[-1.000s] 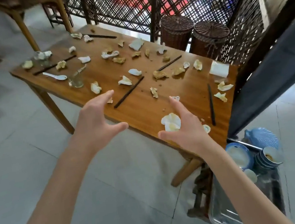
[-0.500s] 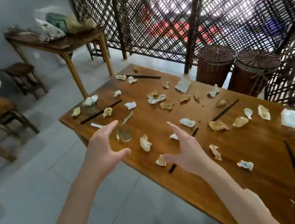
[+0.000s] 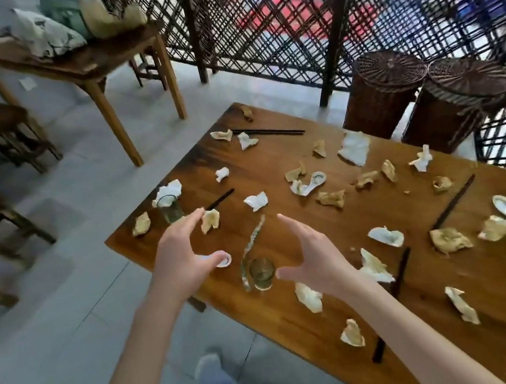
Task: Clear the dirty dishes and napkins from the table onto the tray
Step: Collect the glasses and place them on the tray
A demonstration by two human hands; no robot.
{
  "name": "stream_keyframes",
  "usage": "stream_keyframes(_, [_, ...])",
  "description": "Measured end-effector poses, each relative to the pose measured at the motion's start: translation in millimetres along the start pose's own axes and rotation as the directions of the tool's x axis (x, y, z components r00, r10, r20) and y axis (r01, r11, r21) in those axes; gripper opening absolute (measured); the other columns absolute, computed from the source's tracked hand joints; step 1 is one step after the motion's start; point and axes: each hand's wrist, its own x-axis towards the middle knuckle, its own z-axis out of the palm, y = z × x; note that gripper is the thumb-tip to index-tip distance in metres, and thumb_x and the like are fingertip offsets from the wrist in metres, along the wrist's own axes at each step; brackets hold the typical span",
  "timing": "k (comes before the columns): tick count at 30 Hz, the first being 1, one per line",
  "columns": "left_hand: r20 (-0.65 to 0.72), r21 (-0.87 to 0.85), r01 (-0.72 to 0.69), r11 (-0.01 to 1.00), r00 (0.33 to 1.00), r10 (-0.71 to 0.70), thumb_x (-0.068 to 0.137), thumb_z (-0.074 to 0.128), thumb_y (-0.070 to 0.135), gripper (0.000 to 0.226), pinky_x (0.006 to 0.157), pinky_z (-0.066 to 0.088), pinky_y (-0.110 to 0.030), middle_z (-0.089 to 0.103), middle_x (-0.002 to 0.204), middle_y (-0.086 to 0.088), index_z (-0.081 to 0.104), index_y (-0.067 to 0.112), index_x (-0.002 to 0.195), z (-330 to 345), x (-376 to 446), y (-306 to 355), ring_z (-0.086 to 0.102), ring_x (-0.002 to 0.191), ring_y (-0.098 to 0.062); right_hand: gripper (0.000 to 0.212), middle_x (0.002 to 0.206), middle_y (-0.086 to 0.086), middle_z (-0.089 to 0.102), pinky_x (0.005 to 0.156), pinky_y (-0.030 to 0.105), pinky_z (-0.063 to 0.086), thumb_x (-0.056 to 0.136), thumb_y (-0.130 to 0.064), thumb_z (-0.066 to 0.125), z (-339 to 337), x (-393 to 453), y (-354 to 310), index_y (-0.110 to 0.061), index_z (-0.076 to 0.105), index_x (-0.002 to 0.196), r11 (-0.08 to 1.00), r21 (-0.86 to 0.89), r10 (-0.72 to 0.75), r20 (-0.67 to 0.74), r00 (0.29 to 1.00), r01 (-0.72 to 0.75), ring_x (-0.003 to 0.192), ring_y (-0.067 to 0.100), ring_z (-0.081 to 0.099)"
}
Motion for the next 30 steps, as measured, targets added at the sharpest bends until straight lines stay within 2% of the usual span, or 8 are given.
stream_keyframes(4, [0.086,-0.008,-0.074,0.997,0.994,0.075,0.066,0.083,0.032,0.082,0.099,0.044,-0.038,0.048,0.14,0.002,0.043,0.026,0.138,-4,57,-33,0.045,0.127,-0.018,0.099,0.151,-0.009,0.03,0.1,0.026,0.037,0.071,-0.029,0.081,28,36,-8,-0.039,0.017,0.145,0.991,0.028,0.132,-0.077,0.988,-0.13,0.135,0.014,0.034])
stream_keyframes(10, [0.241,-0.023,-0.236,0.971,0.942,0.234,0.066,0.083,0.036,0.083,0.101,0.037,-0.03,0.047,0.14,0.006,0.043,0.027,0.138,-3,106,-77,0.042,0.129,-0.013,0.1,0.153,-0.012,0.025,0.105,0.028,0.036,0.069,-0.032,0.082,74,56,-19,-0.039,0.018,0.146,0.935,-0.003,0.353,-0.095,0.931,-0.355,0.137,0.012,0.031])
stream_keyframes(13, [0.299,-0.056,-0.267,0.962,0.915,0.272,0.065,0.083,0.035,0.084,0.101,0.037,-0.03,0.047,0.14,0.006,0.042,0.027,0.139,1,118,-91,0.042,0.13,-0.014,0.098,0.154,-0.015,0.02,0.105,0.041,0.039,0.069,-0.038,0.081,93,57,-23,-0.044,0.018,0.144,0.88,-0.086,0.459,-0.092,0.884,-0.466,0.136,0.014,0.035])
stream_keyframes(15, [0.339,-0.076,-0.282,0.956,0.895,0.291,0.065,0.084,0.033,0.086,0.102,0.036,-0.03,0.047,0.14,0.005,0.042,0.026,0.139,4,123,-98,0.041,0.131,-0.014,0.097,0.155,-0.015,0.018,0.102,0.043,0.04,0.07,-0.038,0.081,106,59,-25,-0.044,0.018,0.144,0.846,-0.15,0.504,-0.085,0.86,-0.511,0.134,0.016,0.037])
stream_keyframes(18, [0.382,-0.086,-0.307,0.948,0.868,0.316,0.064,0.085,0.034,0.088,0.103,0.035,-0.029,0.047,0.141,0.005,0.041,0.025,0.14,8,129,-107,0.04,0.131,-0.014,0.096,0.155,-0.01,0.019,0.102,0.037,0.044,0.072,-0.03,0.08,122,64,-22,-0.039,0.019,0.145,0.834,-0.199,0.51,-0.08,0.856,-0.515,0.135,0.019,0.036])
stream_keyframes(22, [0.388,-0.113,-0.301,0.947,0.864,0.321,0.064,0.085,0.033,0.087,0.102,0.034,-0.027,0.047,0.14,0.005,0.042,0.025,0.139,12,132,-117,0.041,0.13,-0.013,0.089,0.154,-0.005,0.025,0.104,0.036,0.043,0.074,-0.02,0.078,134,68,-14,-0.033,0.027,0.145,0.809,-0.27,0.521,-0.081,0.85,-0.522,0.135,0.021,0.036])
stream_keyframes(27, [0.398,-0.095,-0.278,0.956,0.87,0.293,0.065,0.084,0.032,0.086,0.101,0.031,-0.026,0.046,0.141,0.007,0.042,0.027,0.139,17,130,-125,0.037,0.133,-0.013,0.074,0.15,-0.003,0.034,0.098,0.028,0.044,0.079,-0.006,0.071,142,66,-4,-0.028,0.038,0.141,0.824,-0.212,0.506,-0.141,0.851,-0.525,0.132,0.019,0.042])
stream_keyframes(30, [0.397,-0.075,-0.267,0.961,0.876,0.274,0.066,0.084,0.032,0.084,0.102,0.032,-0.028,0.046,0.141,0.006,0.043,0.026,0.139,18,128,-126,0.037,0.134,-0.014,0.068,0.146,-0.003,0.041,0.096,0.027,0.046,0.079,-0.007,0.071,143,68,-2,-0.026,0.043,0.139,0.834,-0.193,0.492,-0.166,0.854,-0.518,0.129,0.019,0.045])
